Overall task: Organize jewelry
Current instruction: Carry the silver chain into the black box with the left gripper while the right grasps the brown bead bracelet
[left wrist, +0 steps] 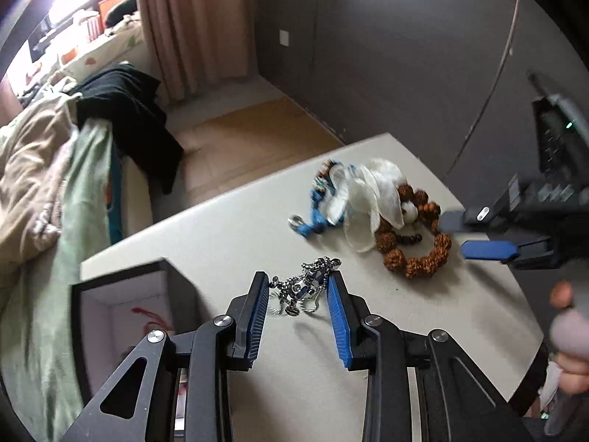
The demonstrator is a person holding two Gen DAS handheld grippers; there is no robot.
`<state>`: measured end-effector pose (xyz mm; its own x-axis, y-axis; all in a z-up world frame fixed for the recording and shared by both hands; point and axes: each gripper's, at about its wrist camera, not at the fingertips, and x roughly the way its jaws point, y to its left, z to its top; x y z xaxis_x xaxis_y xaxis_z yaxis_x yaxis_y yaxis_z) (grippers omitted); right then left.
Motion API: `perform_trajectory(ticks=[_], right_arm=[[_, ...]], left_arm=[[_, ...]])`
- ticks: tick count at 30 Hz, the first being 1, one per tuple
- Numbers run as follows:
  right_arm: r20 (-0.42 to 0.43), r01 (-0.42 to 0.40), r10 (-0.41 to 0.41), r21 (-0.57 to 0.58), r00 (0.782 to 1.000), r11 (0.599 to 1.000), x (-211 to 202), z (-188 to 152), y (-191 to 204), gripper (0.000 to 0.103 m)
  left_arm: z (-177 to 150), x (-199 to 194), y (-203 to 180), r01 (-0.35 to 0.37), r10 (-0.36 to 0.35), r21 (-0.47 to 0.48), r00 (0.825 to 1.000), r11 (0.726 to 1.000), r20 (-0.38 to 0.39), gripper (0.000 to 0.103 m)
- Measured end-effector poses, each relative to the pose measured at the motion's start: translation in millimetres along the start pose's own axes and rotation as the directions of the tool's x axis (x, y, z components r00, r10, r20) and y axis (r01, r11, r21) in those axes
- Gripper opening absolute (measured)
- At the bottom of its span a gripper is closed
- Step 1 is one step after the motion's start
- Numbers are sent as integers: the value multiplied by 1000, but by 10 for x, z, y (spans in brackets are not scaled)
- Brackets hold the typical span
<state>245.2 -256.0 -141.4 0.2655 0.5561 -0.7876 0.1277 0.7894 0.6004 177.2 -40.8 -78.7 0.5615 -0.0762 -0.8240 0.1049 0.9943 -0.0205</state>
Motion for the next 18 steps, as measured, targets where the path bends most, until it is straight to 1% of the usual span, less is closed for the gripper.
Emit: perform_trajectory(ticks=[3,5,6,8,9,10,11,12,13,14,15,18], right_arm=[[16,57,-56,-46,998,997,74,1,83,63],[40,138,-134,-100,990,985,136,-11,172,62],[56,155,-149,-115,987,981,135,-27,206,61],[88,230,-218,-169,972,958,174,-54,311,61],[99,255,-240,-189,966,948,186,-68,342,58],[115,294,-275,-216,955,931,204,-85,384,52],[136,346,-321,-247,937,905,225,-111,429,48],[153,390,-361,-270,920,880,242,-134,455,41],[162,414,-382,-282,910,866,250,-141,471,36],[163,421,-390,-285,906,861,240,-133,479,31],[155,407,-378,-272,913,872,201,-105,427,31],[123,329,-307,-243,944,912,122,-31,303,30]], left_arm=[[32,-112,76,-8,8,-14,1000,1000,17,34],[46,-203,124,-14,15,-21,999,1000,32,34],[54,-249,141,-19,20,-24,999,1000,39,34],[74,-336,182,-24,26,-31,998,999,53,34],[83,-398,199,-28,30,-34,998,999,63,34],[90,-459,215,-33,36,-37,997,999,72,34],[89,-496,222,-35,38,-38,996,999,79,34],[94,-563,240,-38,42,-42,995,998,89,34],[96,-606,255,-41,45,-44,994,998,95,34],[101,-667,272,-46,51,-48,993,998,104,34],[106,-729,291,-52,58,-53,992,997,114,34],[110,-868,339,-62,71,-63,988,996,137,34]])
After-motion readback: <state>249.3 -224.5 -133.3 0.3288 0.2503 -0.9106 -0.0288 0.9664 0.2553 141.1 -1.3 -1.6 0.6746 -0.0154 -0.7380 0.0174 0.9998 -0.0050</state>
